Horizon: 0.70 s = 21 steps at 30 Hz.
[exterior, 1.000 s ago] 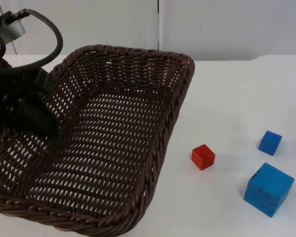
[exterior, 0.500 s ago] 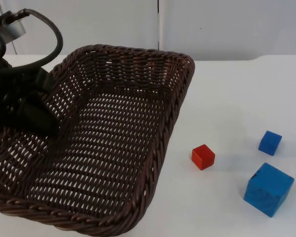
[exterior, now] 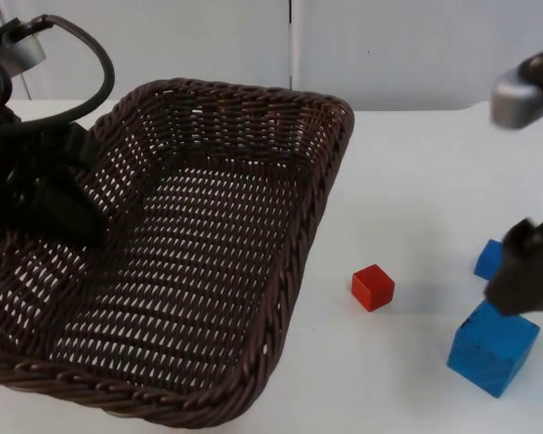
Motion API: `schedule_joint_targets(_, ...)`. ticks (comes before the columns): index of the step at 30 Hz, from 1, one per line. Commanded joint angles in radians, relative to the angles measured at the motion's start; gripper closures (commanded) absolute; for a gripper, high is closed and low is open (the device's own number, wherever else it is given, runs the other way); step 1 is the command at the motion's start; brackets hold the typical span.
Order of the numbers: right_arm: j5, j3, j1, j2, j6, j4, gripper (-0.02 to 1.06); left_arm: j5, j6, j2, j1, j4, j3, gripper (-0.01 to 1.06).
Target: Pick up the basket with the left hand and place the largest block into the basket with the right hand.
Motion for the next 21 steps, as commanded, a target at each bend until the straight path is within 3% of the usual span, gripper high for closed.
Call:
schedule_joint_targets(1,-0.077,-0.004,0.004,0.055,0.002,-0.008,-0.01,0.003,-0.003,-0.014,-0.005,-0.044,0.002,1.05)
schedule_joint_targets(13,-0.259,-0.004,0.004,0.279,0.002,-0.027,-0.01,0.004,-0.001,-0.014,-0.005,-0.040,0.002,1.05)
schedule_joint_targets(21,-0.313,-0.004,0.002,0.355,0.001,-0.034,0.00,0.004,-0.001,-0.014,-0.005,-0.037,0.002,1.05)
